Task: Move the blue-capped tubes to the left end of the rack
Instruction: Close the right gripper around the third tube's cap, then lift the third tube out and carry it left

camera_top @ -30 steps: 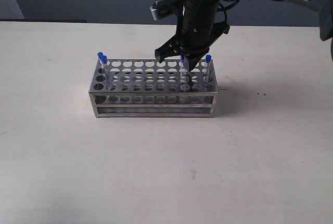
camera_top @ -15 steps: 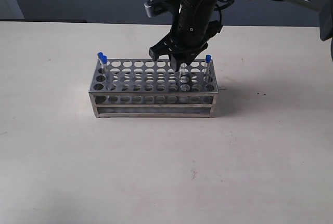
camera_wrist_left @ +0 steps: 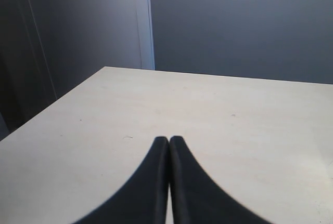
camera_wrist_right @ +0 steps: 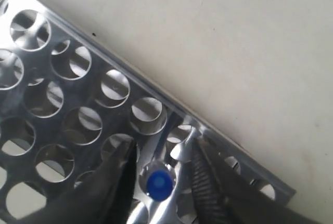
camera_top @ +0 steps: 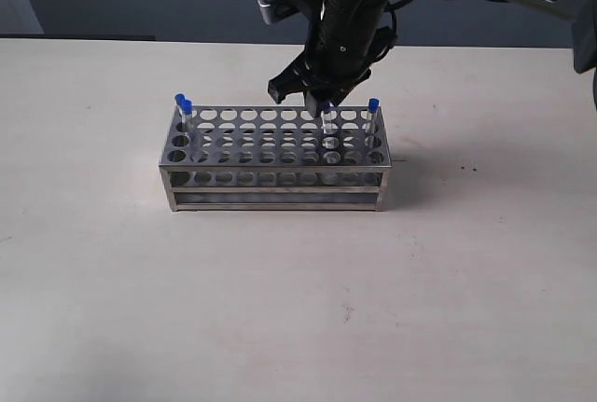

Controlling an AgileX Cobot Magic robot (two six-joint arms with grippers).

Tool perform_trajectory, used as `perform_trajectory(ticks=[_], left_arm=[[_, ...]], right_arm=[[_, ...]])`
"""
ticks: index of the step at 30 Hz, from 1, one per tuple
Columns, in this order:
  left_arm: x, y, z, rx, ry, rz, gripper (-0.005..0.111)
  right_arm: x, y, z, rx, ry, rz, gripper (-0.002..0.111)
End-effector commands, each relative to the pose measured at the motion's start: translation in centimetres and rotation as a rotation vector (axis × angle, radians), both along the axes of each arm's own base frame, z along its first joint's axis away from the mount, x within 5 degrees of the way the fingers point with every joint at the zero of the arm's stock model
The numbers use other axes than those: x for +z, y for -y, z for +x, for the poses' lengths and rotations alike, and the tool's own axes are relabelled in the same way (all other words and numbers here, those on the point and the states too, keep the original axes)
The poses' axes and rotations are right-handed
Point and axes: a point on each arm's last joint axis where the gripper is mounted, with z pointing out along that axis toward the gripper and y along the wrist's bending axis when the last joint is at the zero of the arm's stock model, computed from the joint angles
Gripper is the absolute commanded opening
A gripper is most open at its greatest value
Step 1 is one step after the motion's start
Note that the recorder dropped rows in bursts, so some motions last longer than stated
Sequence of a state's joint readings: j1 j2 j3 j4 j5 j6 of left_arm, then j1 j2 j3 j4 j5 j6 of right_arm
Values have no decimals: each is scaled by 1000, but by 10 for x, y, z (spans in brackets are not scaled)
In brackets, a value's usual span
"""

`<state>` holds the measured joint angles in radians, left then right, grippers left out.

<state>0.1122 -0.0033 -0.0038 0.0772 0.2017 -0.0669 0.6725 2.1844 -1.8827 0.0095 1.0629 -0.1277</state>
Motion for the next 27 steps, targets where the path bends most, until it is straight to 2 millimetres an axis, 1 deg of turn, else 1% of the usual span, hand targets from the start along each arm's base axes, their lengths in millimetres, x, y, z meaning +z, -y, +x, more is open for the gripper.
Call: perform_trajectory(ticks=[1, 3, 4, 5, 6, 7, 9, 13, 15, 16, 17, 18, 20, 21, 24, 27], left_arm=[[0, 0, 1, -7, 5, -7, 0], [0, 0, 1, -7, 5, -7, 0], [0, 0, 1, -7, 5, -7, 0], [0, 0, 1, -7, 5, -7, 0], [0, 0, 1, -7, 5, -7, 0], [0, 0, 1, -7, 5, -7, 0], [0, 0, 1, -7, 5, -7, 0], [0, 0, 1, -7, 5, -7, 0], [0, 0, 1, -7, 5, -7, 0], [0, 0, 1, -7, 5, -7, 0], [0, 0, 1, -7, 5, -7, 0], [0, 0, 1, -7, 5, -7, 0], [0, 0, 1, -7, 5, -7, 0], [0, 0, 1, -7, 5, -7, 0], [0, 0, 1, -7, 5, -7, 0], [0, 0, 1, -7, 5, -7, 0]], right_arm=[[2, 0, 4, -4, 40, 21, 40], [-1, 0, 4, -7, 36, 18, 33], [-5, 0, 4, -7, 21, 6, 25], [-9, 0, 4, -6, 6, -6, 20], [-15, 1, 3, -6, -17, -24, 12], [-18, 1, 3, -6, -28, -32, 10], [-22, 1, 3, -6, -45, -46, 13], [-23, 1, 3, -6, -46, -47, 28], [-23, 2, 3, -4, -44, -57, 31], [-23, 3, 3, -2, -45, -66, 31], [-23, 3, 3, -2, -42, -69, 28], [-23, 3, 3, -1, -40, -72, 22], [-23, 3, 4, 0, -38, -74, 4], [-21, 3, 3, 0, -35, -72, 0], [-14, 4, 3, 0, -17, -60, 0], [2, 3, 0, 5, 10, -38, 0]])
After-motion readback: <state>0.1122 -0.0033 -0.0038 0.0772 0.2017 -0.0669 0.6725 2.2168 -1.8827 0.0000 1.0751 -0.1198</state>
